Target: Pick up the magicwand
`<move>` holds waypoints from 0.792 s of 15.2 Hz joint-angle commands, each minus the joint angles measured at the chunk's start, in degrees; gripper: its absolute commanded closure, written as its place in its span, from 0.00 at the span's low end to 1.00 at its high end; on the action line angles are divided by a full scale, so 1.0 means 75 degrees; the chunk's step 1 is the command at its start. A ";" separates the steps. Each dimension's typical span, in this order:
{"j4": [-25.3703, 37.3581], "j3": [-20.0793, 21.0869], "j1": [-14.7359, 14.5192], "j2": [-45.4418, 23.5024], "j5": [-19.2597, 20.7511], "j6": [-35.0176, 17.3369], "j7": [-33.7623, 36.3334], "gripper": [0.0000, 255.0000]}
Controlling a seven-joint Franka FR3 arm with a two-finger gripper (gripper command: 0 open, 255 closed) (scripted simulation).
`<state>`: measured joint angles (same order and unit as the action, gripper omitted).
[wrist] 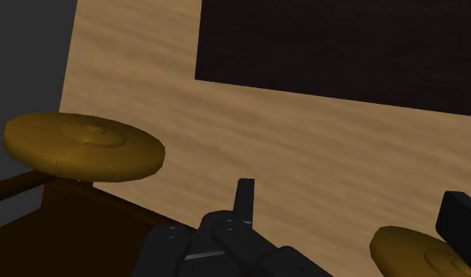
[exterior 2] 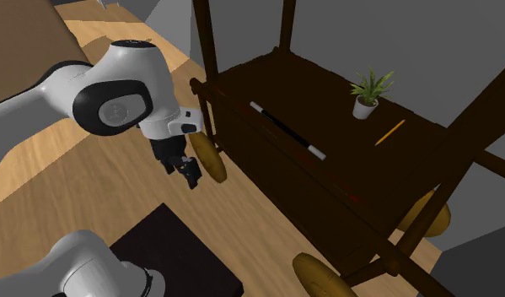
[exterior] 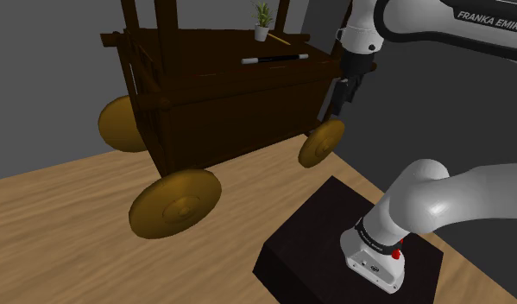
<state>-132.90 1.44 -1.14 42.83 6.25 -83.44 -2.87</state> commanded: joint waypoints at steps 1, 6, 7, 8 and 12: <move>0.0000 0.0000 0.0000 0.0000 0.0000 0.0000 0.0000 0.00; 0.0704 -0.1013 -0.0284 -0.0804 0.0547 -0.0490 -0.2203 0.00; 0.0886 -0.1206 -0.0354 -0.1003 0.0612 -0.0584 -0.2639 0.00; 0.1082 -0.1390 -0.0423 -0.1213 0.0658 -0.0676 -0.3076 0.00; 0.1995 -0.2081 -0.0717 -0.2159 0.0669 -0.0991 -0.4833 0.00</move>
<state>-119.49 -12.80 -5.95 28.29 11.27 -90.22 -35.32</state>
